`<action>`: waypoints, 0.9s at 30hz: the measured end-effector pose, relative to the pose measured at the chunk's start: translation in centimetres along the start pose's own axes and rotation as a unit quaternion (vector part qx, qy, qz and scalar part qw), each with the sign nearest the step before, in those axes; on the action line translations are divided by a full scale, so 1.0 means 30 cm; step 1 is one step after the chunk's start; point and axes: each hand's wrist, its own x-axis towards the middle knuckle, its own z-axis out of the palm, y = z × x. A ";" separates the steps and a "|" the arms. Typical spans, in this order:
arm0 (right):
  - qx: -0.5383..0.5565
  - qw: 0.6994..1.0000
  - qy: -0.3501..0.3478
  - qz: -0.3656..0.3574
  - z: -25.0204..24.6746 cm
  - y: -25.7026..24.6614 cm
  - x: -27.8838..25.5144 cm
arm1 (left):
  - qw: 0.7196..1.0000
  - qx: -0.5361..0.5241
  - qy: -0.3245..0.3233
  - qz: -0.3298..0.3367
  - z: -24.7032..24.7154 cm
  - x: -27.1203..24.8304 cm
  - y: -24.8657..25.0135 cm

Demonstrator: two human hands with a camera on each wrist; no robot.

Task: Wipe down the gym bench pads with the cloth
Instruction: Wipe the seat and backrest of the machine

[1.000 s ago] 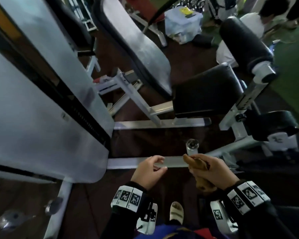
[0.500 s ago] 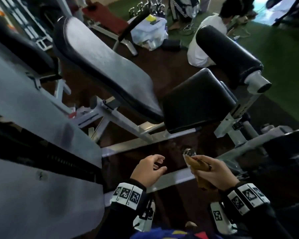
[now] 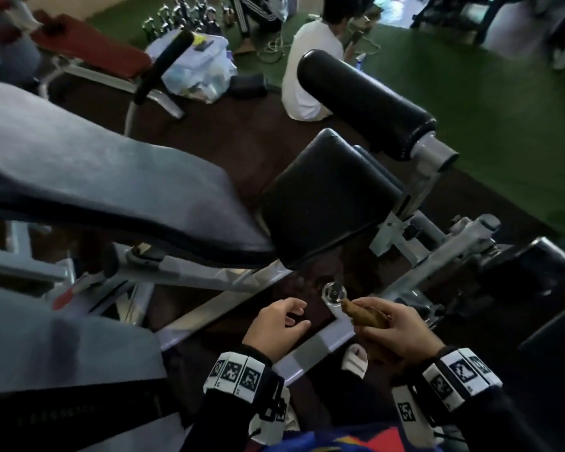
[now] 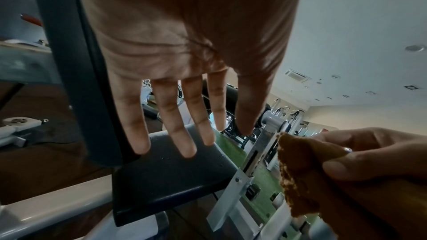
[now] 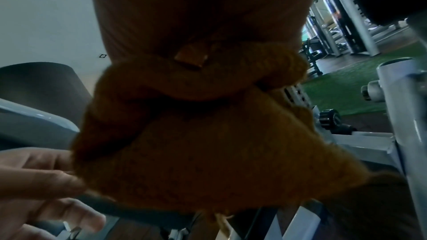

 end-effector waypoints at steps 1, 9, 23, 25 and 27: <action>-0.004 1.000 0.003 0.004 -0.021 0.011 0.020 | 1.000 -0.001 -0.002 0.000 0.004 0.035 0.011; -0.023 1.000 0.005 -0.007 -0.211 0.047 0.255 | 1.000 -0.014 0.008 -0.015 0.059 0.317 0.111; -0.039 0.997 0.023 0.054 -0.234 0.147 0.643 | 0.998 -0.033 -0.016 -0.051 0.042 0.812 0.152; -0.028 0.996 0.037 0.075 -0.220 0.167 0.715 | 0.998 -0.029 -0.024 -0.058 0.032 0.924 0.135; -0.031 0.994 0.044 0.095 -0.207 0.187 0.795 | 0.997 -0.022 -0.027 -0.067 0.035 1.039 0.111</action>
